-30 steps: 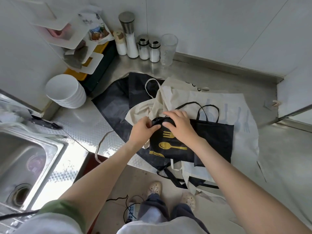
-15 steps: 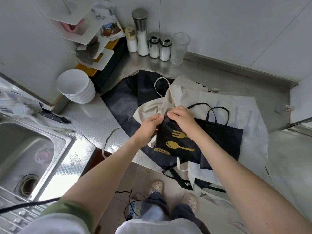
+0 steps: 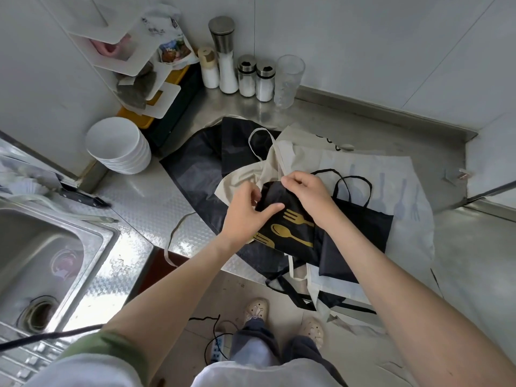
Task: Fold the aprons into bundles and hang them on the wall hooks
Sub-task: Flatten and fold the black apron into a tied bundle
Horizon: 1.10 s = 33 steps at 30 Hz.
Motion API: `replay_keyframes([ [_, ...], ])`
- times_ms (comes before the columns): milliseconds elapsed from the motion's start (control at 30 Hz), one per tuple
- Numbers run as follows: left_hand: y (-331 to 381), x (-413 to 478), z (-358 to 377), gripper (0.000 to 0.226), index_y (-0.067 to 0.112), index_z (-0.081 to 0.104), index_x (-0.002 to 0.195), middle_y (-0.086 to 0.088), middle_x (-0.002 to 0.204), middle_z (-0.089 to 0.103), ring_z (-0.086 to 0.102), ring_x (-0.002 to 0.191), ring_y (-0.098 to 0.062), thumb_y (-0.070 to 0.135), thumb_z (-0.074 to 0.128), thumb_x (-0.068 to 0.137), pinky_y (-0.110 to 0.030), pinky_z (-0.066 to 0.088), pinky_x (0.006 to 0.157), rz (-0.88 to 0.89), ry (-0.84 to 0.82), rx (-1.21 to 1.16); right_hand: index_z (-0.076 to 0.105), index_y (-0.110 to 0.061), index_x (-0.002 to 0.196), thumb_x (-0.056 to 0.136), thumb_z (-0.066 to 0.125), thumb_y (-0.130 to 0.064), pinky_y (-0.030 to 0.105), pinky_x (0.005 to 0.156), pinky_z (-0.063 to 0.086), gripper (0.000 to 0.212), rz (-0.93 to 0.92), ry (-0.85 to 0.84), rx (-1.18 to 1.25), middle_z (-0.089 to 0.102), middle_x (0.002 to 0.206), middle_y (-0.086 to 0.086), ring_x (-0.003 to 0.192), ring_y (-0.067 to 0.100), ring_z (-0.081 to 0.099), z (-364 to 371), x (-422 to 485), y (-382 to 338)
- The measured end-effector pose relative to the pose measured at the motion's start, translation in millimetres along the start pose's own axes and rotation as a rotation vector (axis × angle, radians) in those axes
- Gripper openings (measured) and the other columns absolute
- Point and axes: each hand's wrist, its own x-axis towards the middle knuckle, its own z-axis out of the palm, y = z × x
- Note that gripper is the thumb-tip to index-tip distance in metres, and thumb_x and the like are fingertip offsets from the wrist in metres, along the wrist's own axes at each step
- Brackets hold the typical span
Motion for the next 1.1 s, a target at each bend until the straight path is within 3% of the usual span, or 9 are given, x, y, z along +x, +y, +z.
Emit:
replay_keyframes([
  [167,-5,-10,0,0.022,0.017,0.059,0.107,0.007,0.096,0.064,0.06,0.086,-0.008,0.034,0.061,0.093,-0.016,0.049,0.077,0.053,-0.163,0.099,0.06,-0.016,0.078,0.096,0.054,-0.025,0.027,0.072,0.043,0.021,-0.048,-0.075,-0.02,0.056,0.07,-0.004,0.071,0.007,0.052,-2,-5,-3],
  [267,0,-8,0,0.005,0.023,0.058,0.093,0.012,0.081,0.063,0.058,0.074,-0.003,0.027,0.06,0.094,-0.01,0.042,0.069,-0.007,-0.217,0.012,0.062,-0.017,0.102,0.096,0.055,-0.023,0.02,0.079,0.044,0.011,-0.026,-0.105,-0.015,0.064,0.073,-0.014,0.079,-0.002,0.059,-4,-7,-7],
  [367,3,-3,-3,0.013,0.025,0.056,0.082,0.014,0.069,0.058,0.051,0.063,-0.001,0.026,0.06,0.094,-0.018,0.041,0.068,-0.135,-0.245,-0.185,0.06,-0.02,0.118,0.098,0.052,-0.02,0.016,0.079,0.041,0.022,-0.044,-0.131,-0.05,0.061,0.071,-0.019,0.083,-0.006,0.057,-7,-6,-12],
  [467,2,1,-8,0.013,0.018,0.056,0.084,0.002,0.066,0.055,0.047,0.064,-0.013,0.021,0.057,0.096,-0.027,0.039,0.069,-0.219,-0.287,-0.343,0.064,-0.026,0.114,0.097,0.053,-0.02,0.022,0.09,0.043,0.022,-0.052,-0.136,-0.084,0.063,0.092,-0.011,0.102,0.0,0.056,-7,-1,-15],
  [600,-4,4,-8,0.011,0.014,0.054,0.09,-0.013,0.079,0.055,0.048,0.075,-0.024,0.016,0.049,0.1,-0.036,0.04,0.068,-0.31,-0.297,-0.461,0.059,-0.04,0.114,0.091,0.06,-0.024,0.04,0.107,0.036,0.028,-0.068,-0.148,-0.289,0.058,0.113,-0.014,0.116,0.009,0.048,-1,5,-4],
  [700,-11,5,-4,0.006,0.014,0.054,0.101,-0.005,0.087,0.061,0.058,0.084,-0.022,0.018,0.049,0.1,-0.038,0.05,0.078,-0.367,-0.188,-0.415,0.059,-0.036,0.119,0.095,0.054,-0.021,0.038,0.109,0.023,0.03,-0.079,-0.159,-0.543,0.052,0.112,-0.01,0.121,0.015,0.038,5,7,4],
  [800,-19,10,-1,0.018,0.017,0.052,0.114,-0.001,0.101,0.06,0.061,0.092,-0.019,0.026,0.05,0.099,-0.034,0.052,0.081,-0.338,-0.046,-0.193,0.061,-0.034,0.116,0.096,0.052,-0.02,0.035,0.103,0.02,0.026,-0.098,-0.135,-0.62,0.045,0.102,-0.011,0.119,0.017,0.036,11,9,7],
  [1000,-20,24,-5,0.025,0.011,0.061,0.115,-0.001,0.098,0.063,0.058,0.095,-0.02,0.027,0.046,0.102,-0.031,0.046,0.085,-0.38,-0.285,-0.079,0.055,-0.026,0.127,0.098,0.05,-0.022,0.037,0.104,0.023,0.03,-0.078,-0.1,-0.712,0.051,0.122,0.002,0.123,0.023,0.034,11,12,7],
  [1100,-22,29,-7,0.019,0.008,0.059,0.099,-0.005,0.086,0.06,0.058,0.085,-0.023,0.026,0.05,0.1,-0.039,0.049,0.079,-0.405,-0.336,-0.045,0.059,-0.021,0.117,0.097,0.051,-0.02,0.033,0.098,0.026,0.022,-0.093,-0.067,-0.73,0.051,0.116,0.002,0.118,0.023,0.036,8,12,8],
])
